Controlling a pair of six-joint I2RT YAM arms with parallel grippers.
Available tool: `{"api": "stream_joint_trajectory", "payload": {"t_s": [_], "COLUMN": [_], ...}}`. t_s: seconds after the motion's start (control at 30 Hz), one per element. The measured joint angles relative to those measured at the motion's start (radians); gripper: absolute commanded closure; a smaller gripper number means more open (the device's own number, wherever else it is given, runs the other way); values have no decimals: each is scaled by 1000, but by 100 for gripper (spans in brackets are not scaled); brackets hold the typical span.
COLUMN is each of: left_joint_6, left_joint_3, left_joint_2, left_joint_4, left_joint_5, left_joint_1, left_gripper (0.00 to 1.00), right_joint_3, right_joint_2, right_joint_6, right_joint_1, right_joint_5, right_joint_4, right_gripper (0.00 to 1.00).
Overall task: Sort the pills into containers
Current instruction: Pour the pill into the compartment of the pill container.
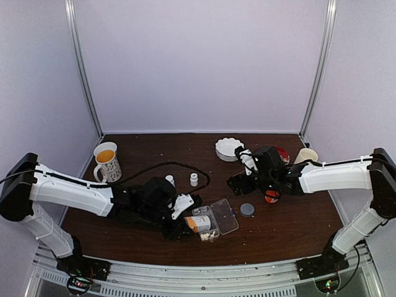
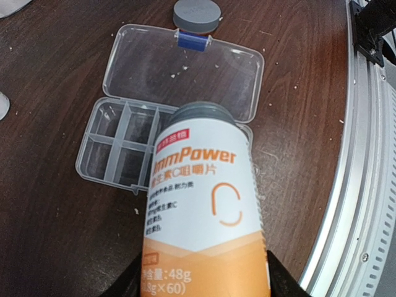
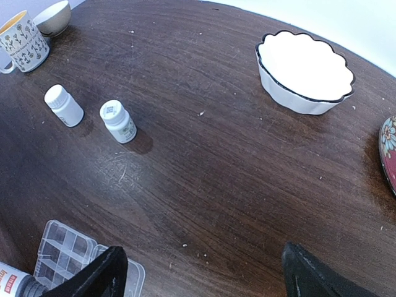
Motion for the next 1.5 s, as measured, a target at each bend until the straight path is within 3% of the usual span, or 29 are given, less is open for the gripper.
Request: {"api": "stream_joint_trajectory", "payload": {"t_s": [1.0,1.5], "left_joint_6": [-19,-19], "left_joint_3": [82,58], "left_joint_2": [-2,8], "left_joint_4": [-100,-65], "left_joint_5": [-1,3], "left_joint_1": [-14,-13], "left_gripper": [100,100], "right_joint_3": [2,5], "right_joint_2": [5,7], "right_joint_6": [-1,-1], "right_joint_1": [2,2], "right_joint_5": [0,0], "right_joint_4": [-5,-6], "right_gripper": [10,10]}}
